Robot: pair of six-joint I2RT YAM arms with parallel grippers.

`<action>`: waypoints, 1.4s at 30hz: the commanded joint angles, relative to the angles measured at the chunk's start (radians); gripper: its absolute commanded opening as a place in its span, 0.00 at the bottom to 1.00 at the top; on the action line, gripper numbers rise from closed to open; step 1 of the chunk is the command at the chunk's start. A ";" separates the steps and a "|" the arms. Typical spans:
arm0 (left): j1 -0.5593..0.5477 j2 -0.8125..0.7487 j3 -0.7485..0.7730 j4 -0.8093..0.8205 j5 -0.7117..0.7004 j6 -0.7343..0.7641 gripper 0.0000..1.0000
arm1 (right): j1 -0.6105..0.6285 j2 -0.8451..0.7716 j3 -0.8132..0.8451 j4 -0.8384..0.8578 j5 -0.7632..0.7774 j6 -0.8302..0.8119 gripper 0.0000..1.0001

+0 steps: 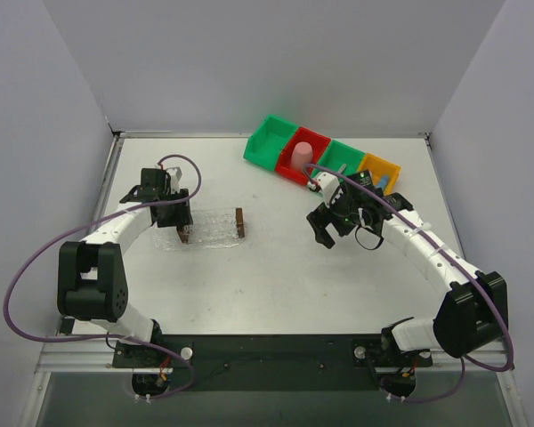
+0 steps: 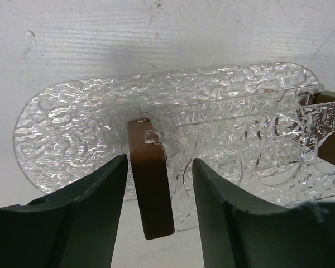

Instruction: Prepare toiletry sets of a toothbrush and toothpaste on the tray

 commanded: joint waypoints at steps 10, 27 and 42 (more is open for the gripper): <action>0.009 -0.054 0.028 -0.005 0.014 0.035 0.65 | -0.007 0.007 -0.008 0.011 -0.027 -0.002 0.97; 0.110 -0.226 0.085 -0.060 0.028 0.063 0.68 | 0.022 0.093 0.104 0.008 -0.026 0.056 0.95; 0.263 -0.258 -0.066 -0.114 -0.064 0.392 0.68 | 0.102 0.119 0.162 0.019 -0.035 0.096 0.95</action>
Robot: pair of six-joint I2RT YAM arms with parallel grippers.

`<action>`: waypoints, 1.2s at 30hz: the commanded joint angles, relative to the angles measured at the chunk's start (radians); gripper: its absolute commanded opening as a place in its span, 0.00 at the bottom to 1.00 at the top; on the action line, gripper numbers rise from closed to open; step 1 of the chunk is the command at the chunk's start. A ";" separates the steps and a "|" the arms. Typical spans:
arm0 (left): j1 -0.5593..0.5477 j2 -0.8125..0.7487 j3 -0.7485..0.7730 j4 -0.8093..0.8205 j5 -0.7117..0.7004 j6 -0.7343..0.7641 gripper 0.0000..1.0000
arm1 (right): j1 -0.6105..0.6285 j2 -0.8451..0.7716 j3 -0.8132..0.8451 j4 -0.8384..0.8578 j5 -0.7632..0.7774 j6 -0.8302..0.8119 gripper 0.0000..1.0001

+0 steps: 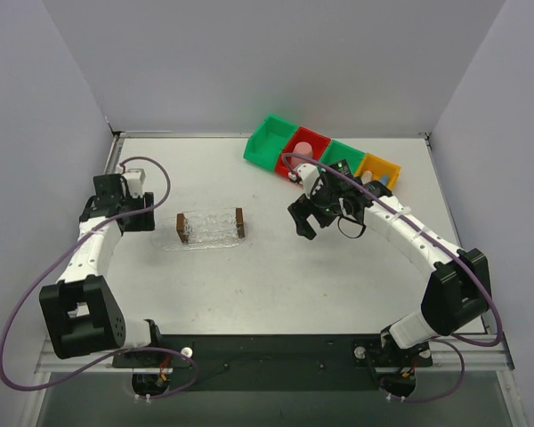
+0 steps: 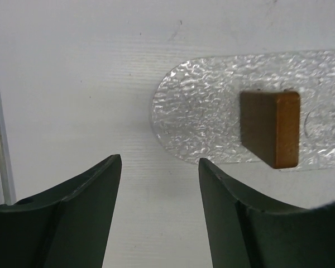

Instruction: Prepare toiletry sets of a toothbrush and toothpaste on the tray

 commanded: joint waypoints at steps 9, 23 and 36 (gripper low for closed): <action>0.001 -0.043 -0.148 0.050 -0.111 0.232 0.68 | 0.007 -0.046 -0.005 0.006 -0.039 0.018 0.94; -0.007 0.080 -0.162 0.090 -0.094 0.259 0.68 | 0.004 -0.027 -0.008 0.006 -0.033 0.014 0.94; -0.018 0.146 -0.162 0.119 -0.100 0.268 0.68 | -0.003 -0.007 -0.009 0.007 -0.031 0.008 0.94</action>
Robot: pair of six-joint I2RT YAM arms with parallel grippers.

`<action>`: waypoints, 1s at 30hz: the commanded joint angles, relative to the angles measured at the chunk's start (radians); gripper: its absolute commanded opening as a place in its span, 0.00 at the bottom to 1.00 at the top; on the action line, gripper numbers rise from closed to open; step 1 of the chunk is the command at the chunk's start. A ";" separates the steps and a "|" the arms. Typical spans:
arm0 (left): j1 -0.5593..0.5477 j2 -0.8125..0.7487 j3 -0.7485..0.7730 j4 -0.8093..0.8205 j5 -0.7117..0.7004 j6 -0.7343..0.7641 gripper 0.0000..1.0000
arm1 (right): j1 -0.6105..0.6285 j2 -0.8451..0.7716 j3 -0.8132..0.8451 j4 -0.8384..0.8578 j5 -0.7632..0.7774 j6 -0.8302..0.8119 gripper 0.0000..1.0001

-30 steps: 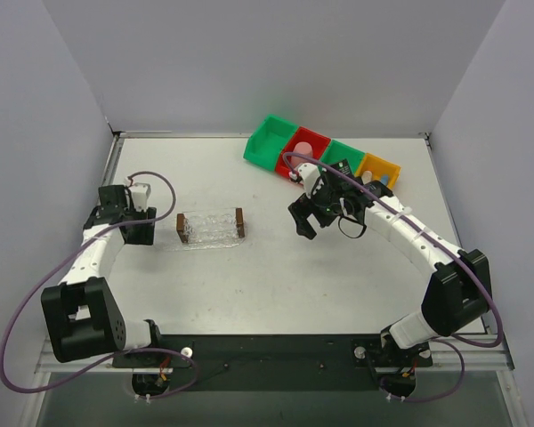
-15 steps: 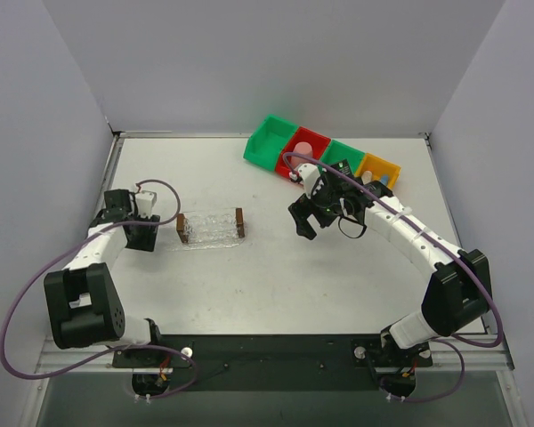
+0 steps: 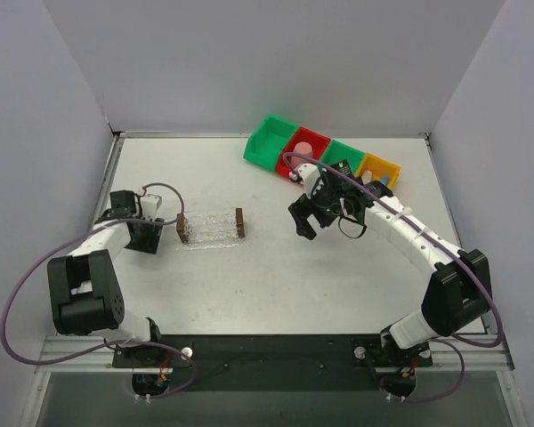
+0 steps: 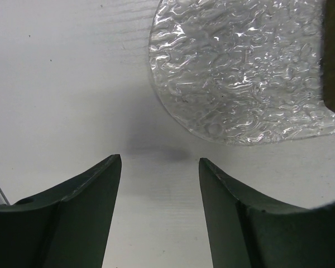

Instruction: Prepare toiletry sets of a toothbrush and toothpaste on the tray

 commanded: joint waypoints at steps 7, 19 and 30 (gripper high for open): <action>-0.022 0.033 0.014 0.049 -0.011 0.013 0.68 | -0.011 -0.004 -0.011 0.009 -0.026 -0.002 0.94; -0.036 0.079 0.042 0.061 -0.052 -0.003 0.68 | -0.018 -0.004 -0.017 0.009 -0.028 -0.003 0.94; -0.043 0.100 0.054 0.078 -0.057 -0.012 0.68 | -0.019 0.002 -0.017 0.010 -0.028 -0.005 0.94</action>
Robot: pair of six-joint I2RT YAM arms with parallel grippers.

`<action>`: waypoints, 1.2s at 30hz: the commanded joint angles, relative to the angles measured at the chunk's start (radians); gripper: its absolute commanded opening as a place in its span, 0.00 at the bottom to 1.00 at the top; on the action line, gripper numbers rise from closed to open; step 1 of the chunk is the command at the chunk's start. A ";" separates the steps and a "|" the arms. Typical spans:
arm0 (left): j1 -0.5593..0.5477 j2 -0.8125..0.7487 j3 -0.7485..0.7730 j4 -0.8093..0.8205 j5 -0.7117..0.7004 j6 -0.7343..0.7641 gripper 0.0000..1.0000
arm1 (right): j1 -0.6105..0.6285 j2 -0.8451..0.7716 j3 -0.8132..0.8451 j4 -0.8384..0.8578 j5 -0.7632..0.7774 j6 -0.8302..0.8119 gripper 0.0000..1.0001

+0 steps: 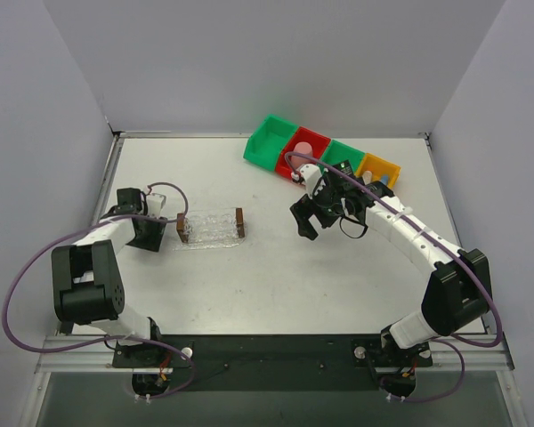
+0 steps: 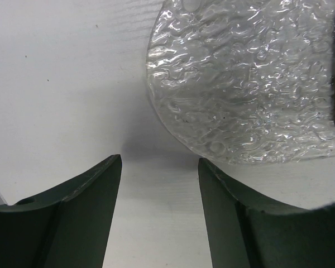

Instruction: Prepare toiletry sets of a toothbrush and toothpaste on the tray

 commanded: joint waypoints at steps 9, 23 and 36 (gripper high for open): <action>-0.014 0.047 0.048 0.050 -0.009 -0.026 0.68 | -0.008 -0.002 -0.008 0.008 -0.019 -0.007 0.94; -0.011 0.044 0.050 0.048 -0.023 -0.029 0.68 | -0.014 -0.008 -0.011 0.008 -0.015 -0.007 0.94; 0.020 -0.212 0.097 -0.038 0.012 -0.032 0.68 | -0.034 0.032 0.133 0.033 0.323 0.076 0.93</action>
